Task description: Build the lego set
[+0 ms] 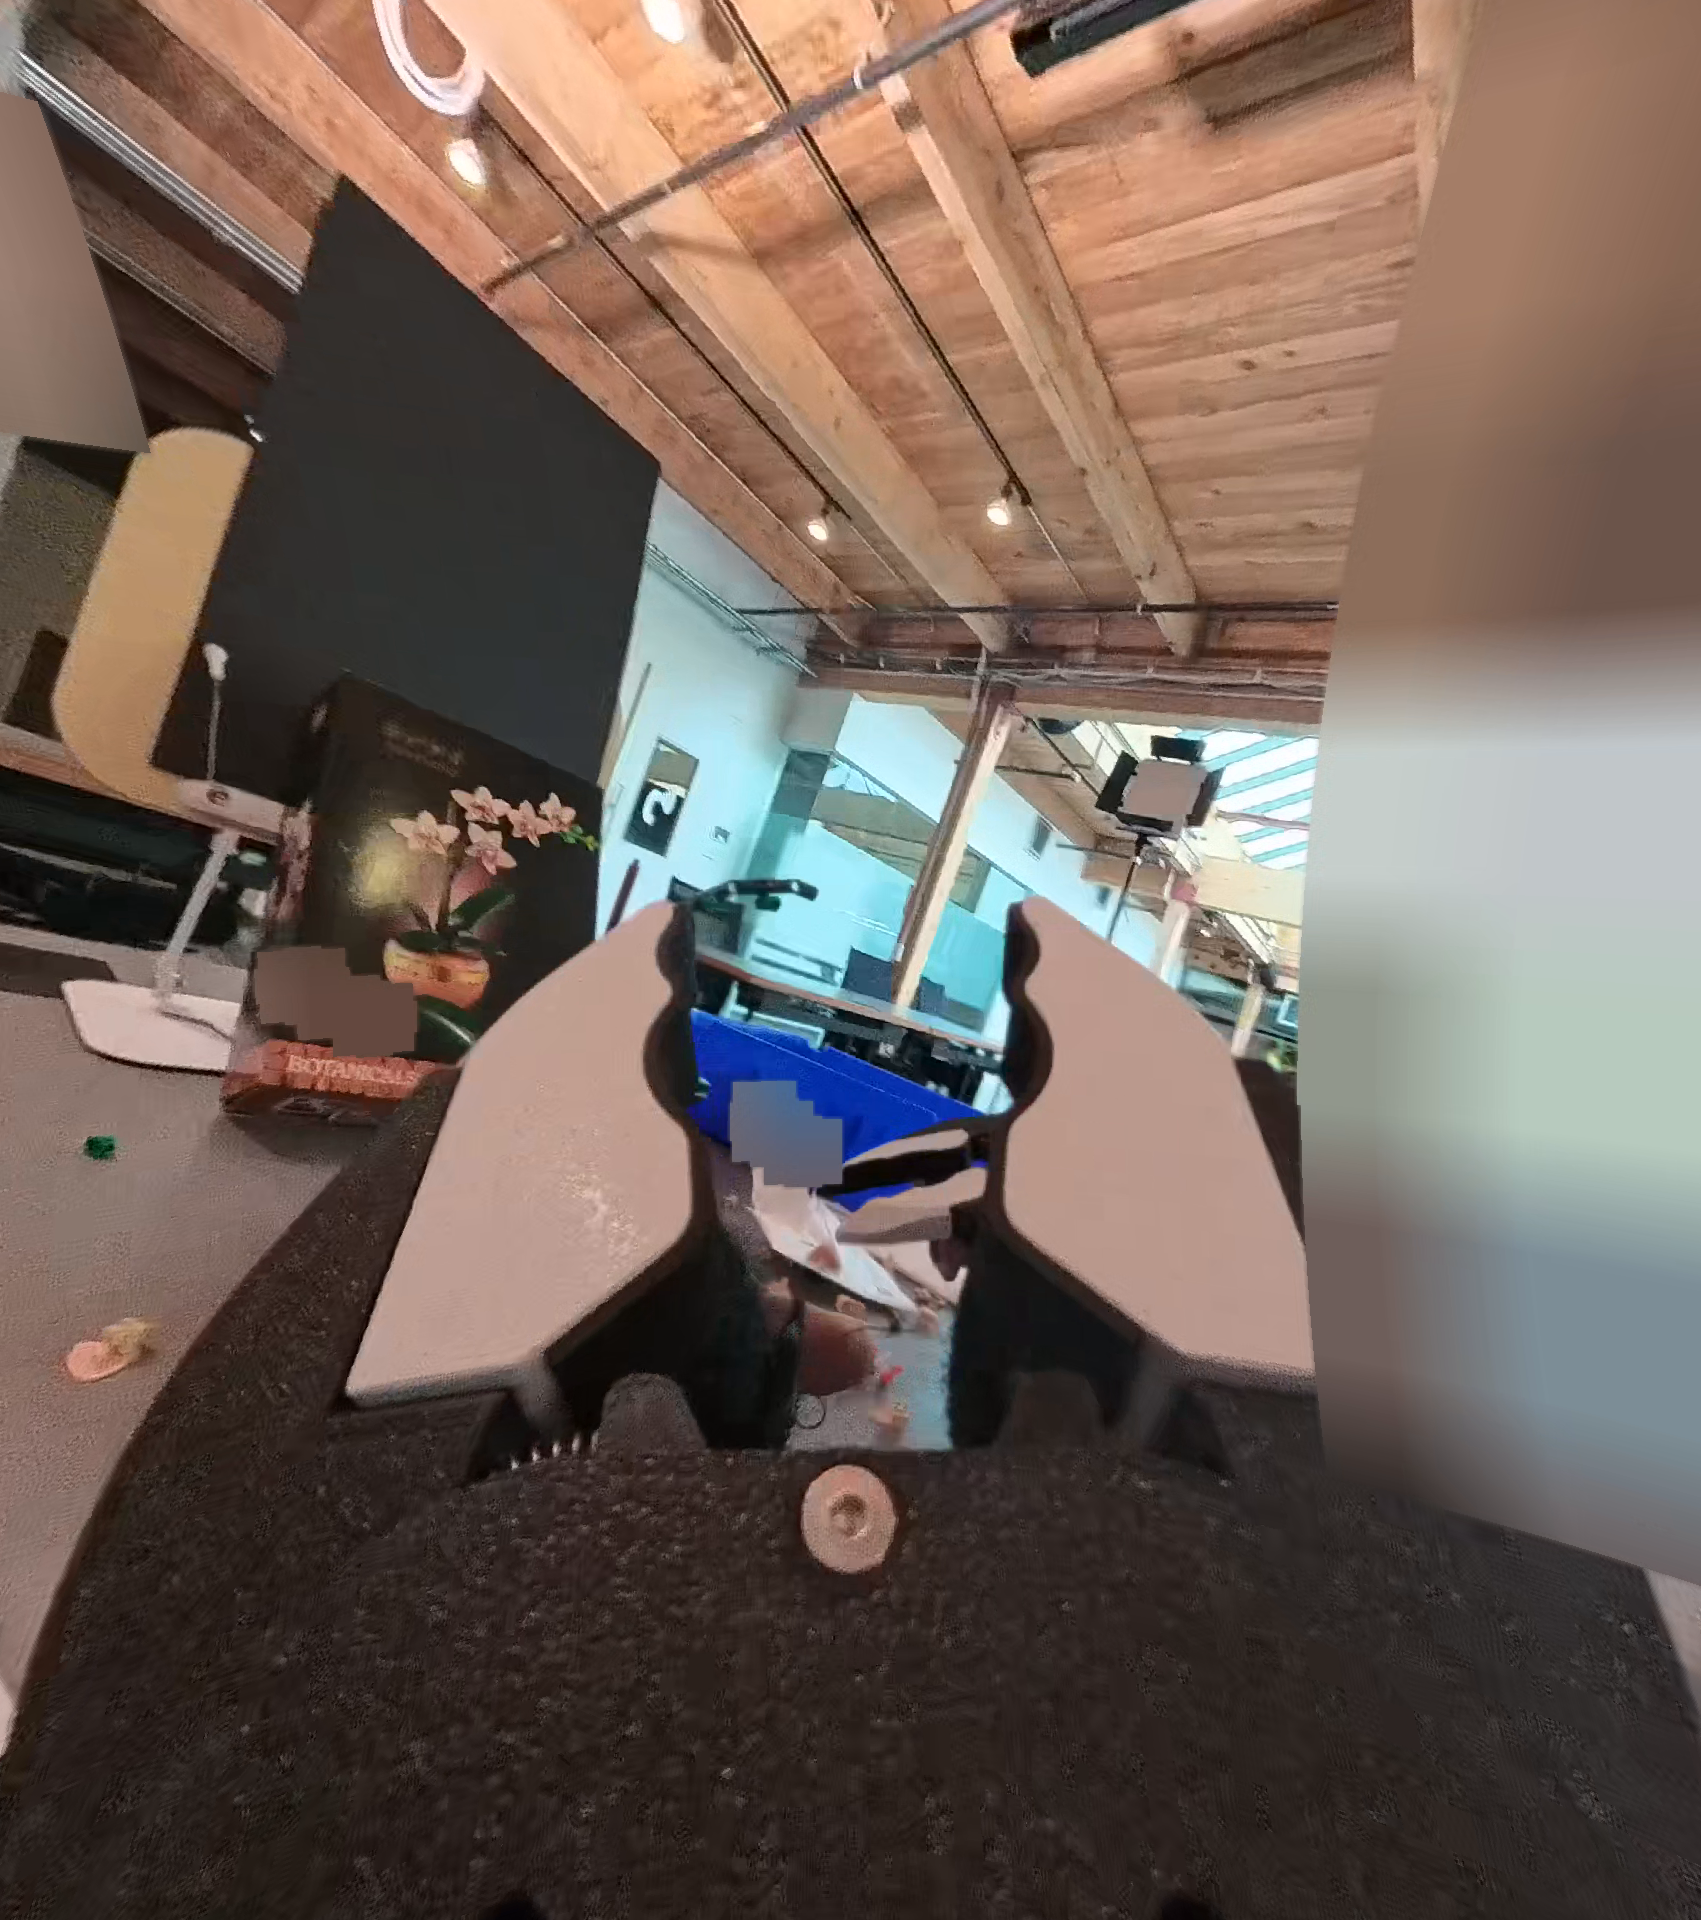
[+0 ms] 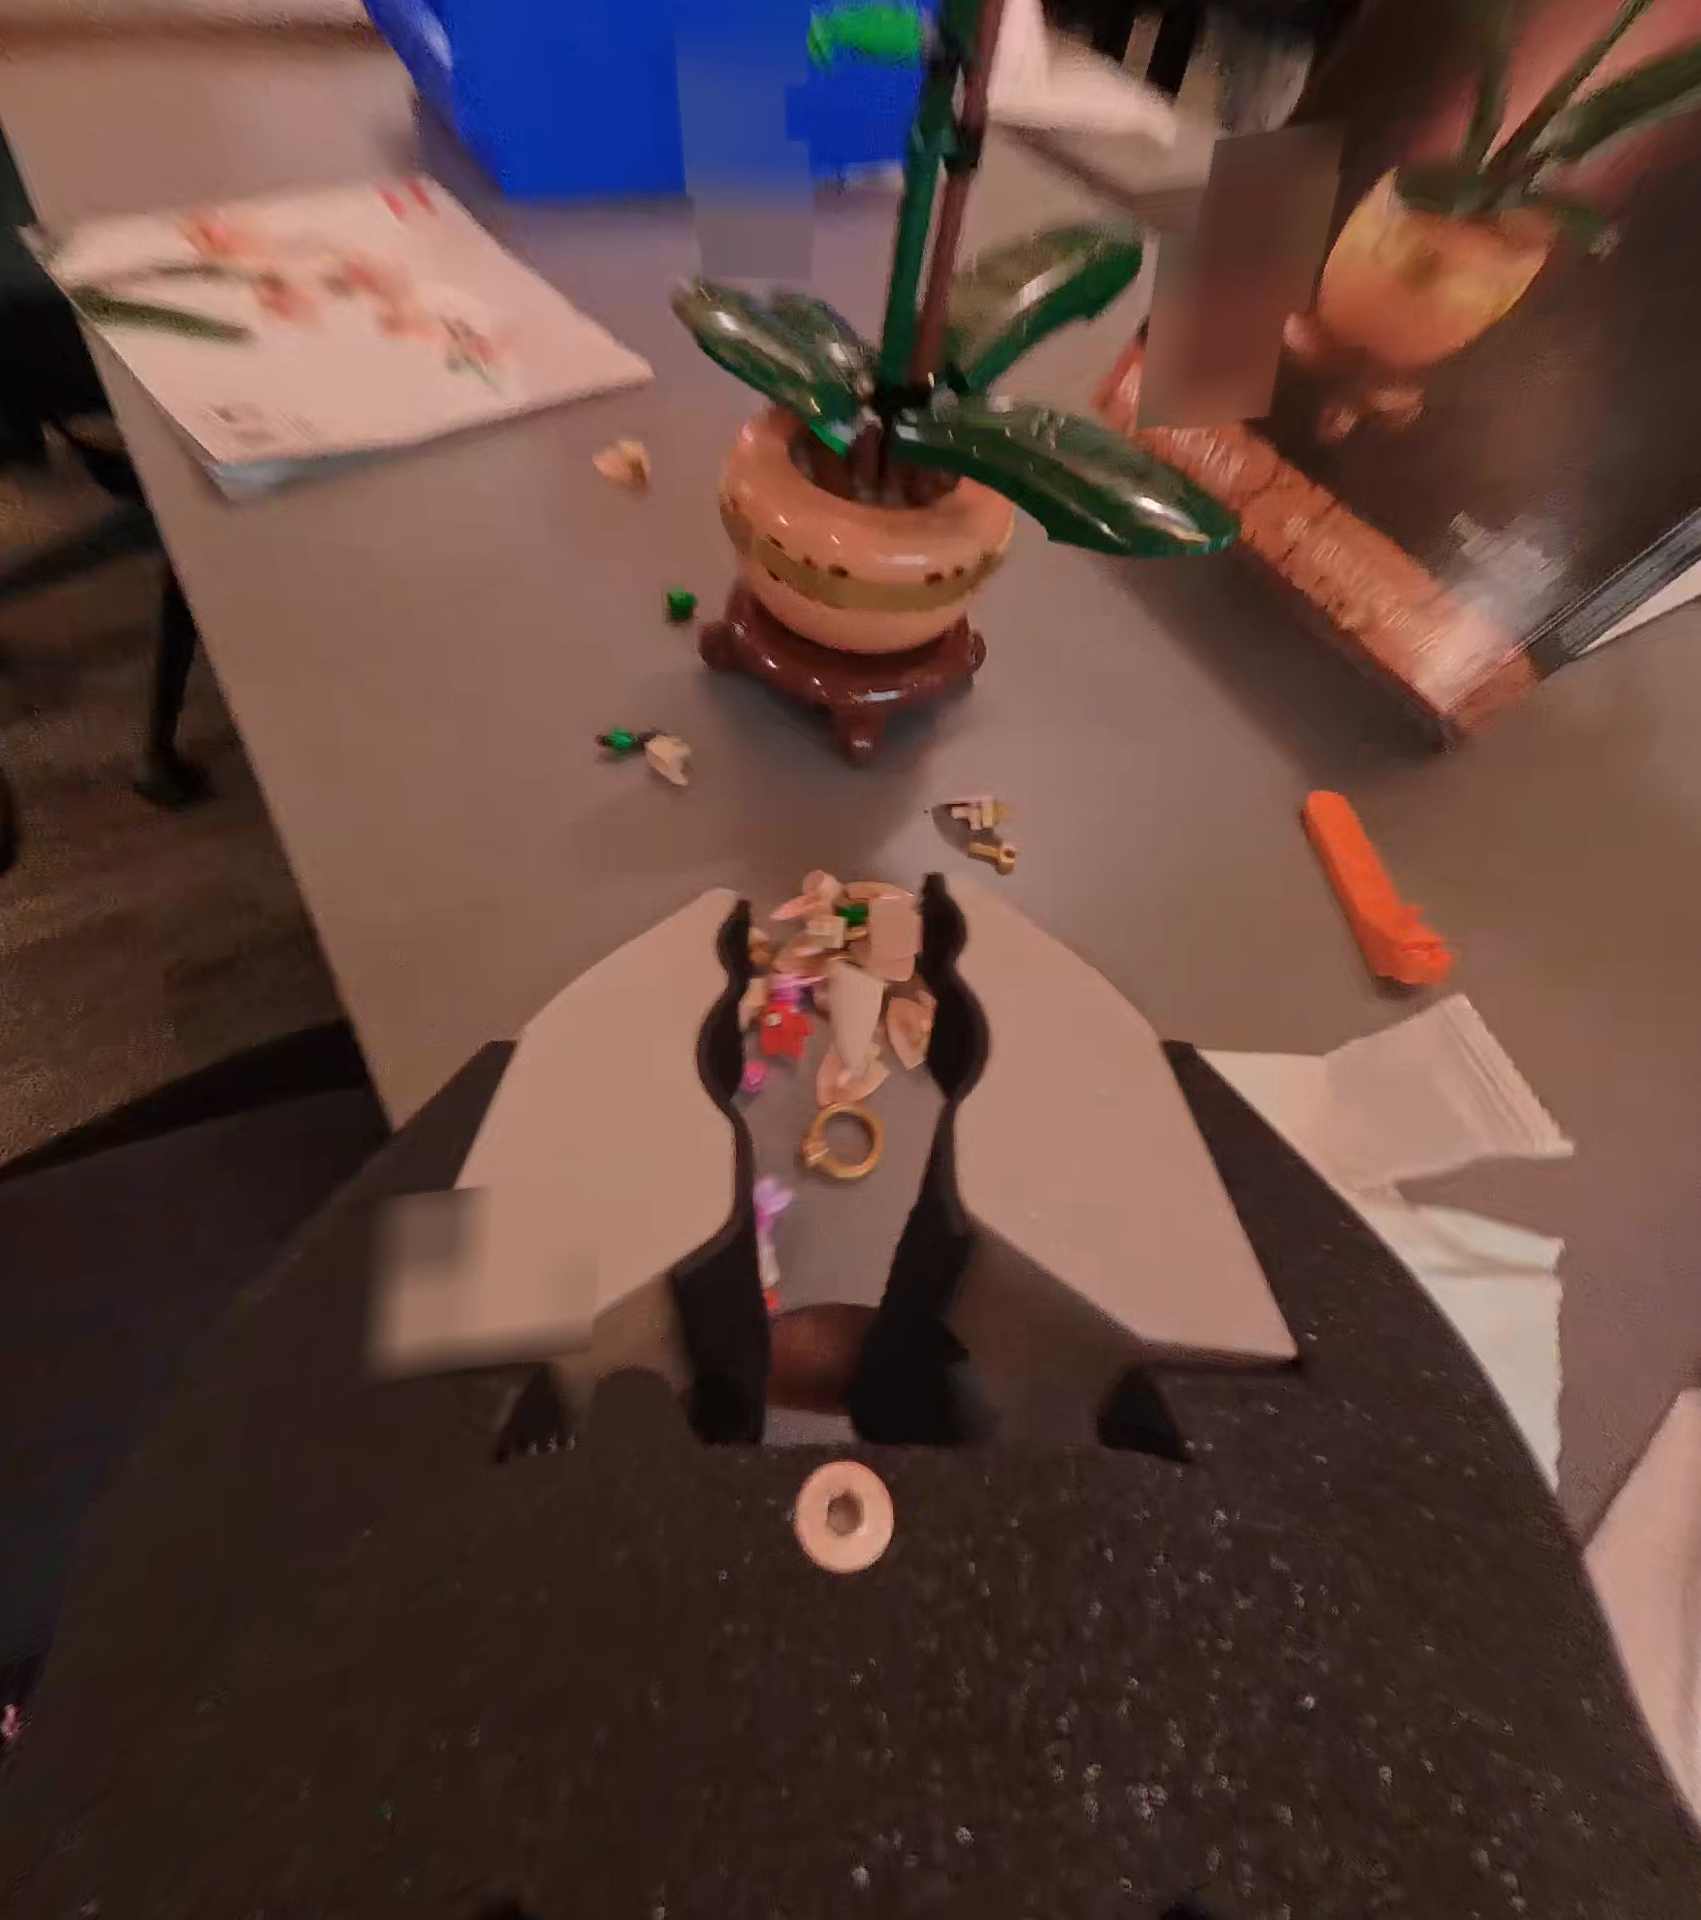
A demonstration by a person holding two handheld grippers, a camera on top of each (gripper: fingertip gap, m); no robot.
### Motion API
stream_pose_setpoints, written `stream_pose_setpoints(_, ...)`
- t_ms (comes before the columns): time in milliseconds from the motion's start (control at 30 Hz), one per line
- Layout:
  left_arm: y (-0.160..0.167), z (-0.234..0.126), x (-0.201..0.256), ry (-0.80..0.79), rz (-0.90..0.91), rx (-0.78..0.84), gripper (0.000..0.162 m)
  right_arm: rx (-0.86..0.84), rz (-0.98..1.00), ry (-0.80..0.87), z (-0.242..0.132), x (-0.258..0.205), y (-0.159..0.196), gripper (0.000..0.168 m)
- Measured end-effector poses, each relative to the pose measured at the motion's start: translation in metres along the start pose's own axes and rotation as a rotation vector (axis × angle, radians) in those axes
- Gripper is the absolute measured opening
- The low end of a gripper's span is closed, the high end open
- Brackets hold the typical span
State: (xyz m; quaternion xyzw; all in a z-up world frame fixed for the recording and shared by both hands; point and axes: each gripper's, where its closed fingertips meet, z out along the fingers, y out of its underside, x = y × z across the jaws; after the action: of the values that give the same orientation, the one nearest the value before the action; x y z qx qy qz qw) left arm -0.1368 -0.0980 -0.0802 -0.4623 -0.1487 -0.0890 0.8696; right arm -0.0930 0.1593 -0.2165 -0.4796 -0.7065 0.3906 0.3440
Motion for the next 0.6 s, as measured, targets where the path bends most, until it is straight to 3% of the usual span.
stream_pose_setpoints(33, 0.0, -0.004, -0.004, -0.032, 0.022, 0.025, 0.055, -0.083, 0.007, -0.043, 0.012, 0.003, 0.005, 0.044)
stream_pose_setpoints(133, 0.014, -0.015, -0.022, -0.123, 0.191, -0.019, 0.049, -0.286, 0.015, -0.081, 0.031, 0.014, 0.021, 0.089)
stream_pose_setpoints(167, 0.022, -0.021, -0.031, -0.158, 0.264, -0.057, 0.048, -0.292, 0.004, -0.079, 0.033, 0.017, 0.021, 0.092)
stream_pose_setpoints(333, 0.046, -0.028, -0.033, -0.115, 0.4, -0.162, 0.043, -0.113, -0.136, 0.002, 0.007, 0.025, -0.012, 0.084)
stream_pose_setpoints(400, 0.061, -0.032, -0.038, -0.125, 0.422, -0.238, 0.043, 0.008, -0.187, -0.135, -0.019, -0.012, -0.032, 0.063)
stream_pose_setpoints(467, 0.075, -0.037, -0.042, -0.127, 0.438, -0.301, 0.044, 0.1, -0.232, -0.209, -0.041, -0.045, -0.04, 0.052)
stream_pose_setpoints(600, 0.074, -0.043, -0.044, -0.119, 0.462, -0.307, 0.044, 0.132, -0.301, -0.191, -0.054, -0.068, -0.028, 0.048)
